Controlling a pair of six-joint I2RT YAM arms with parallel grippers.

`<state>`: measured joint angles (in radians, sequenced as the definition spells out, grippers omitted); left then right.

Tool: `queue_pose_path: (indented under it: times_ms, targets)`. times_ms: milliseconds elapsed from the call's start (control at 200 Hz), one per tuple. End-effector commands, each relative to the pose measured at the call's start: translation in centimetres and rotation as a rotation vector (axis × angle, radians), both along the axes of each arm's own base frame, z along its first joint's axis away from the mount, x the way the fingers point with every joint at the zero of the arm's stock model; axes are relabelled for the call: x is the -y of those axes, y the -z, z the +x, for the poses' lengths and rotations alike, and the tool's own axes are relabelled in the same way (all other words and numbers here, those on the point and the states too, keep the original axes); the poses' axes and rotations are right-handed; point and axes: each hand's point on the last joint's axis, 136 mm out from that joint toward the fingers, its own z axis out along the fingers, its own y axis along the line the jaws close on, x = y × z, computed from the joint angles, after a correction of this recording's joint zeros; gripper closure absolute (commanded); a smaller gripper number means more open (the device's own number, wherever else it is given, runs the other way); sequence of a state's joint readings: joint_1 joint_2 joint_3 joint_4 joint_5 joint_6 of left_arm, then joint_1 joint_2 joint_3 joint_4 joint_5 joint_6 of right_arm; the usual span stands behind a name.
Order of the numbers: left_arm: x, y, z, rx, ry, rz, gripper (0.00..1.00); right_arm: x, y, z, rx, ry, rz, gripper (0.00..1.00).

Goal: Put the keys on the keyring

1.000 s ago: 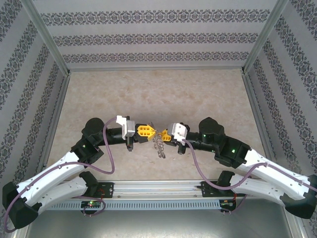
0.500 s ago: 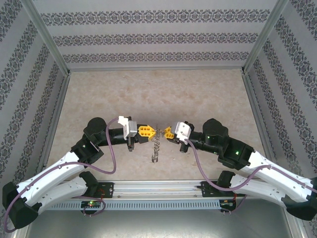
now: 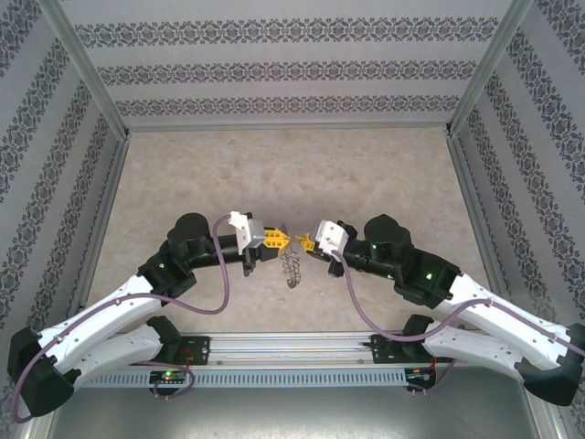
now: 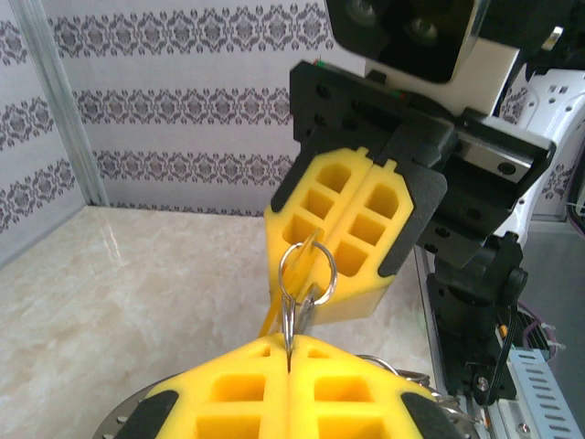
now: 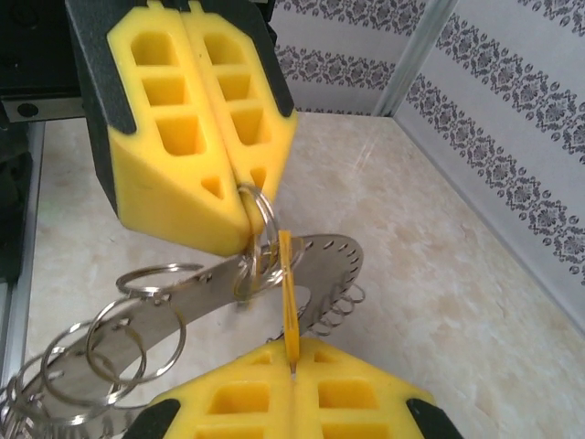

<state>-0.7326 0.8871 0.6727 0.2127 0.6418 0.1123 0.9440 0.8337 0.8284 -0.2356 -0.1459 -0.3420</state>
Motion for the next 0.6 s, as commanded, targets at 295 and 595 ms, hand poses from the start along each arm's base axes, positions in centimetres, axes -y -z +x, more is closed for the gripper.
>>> queue_pose_path:
  times_ms: [295, 595]
  targets:
    - [-0.5, 1.4, 1.1, 0.02, -0.064, 0.052, 0.79, -0.2, -1.2, 1.4, -0.007, 0.035, 0.028, 1.0]
    - [-2.6, 3.8, 3.8, -0.022, -0.273, 0.103, 0.63, 0.1, 1.0, 4.0, -0.09, 0.116, -0.024, 1.0]
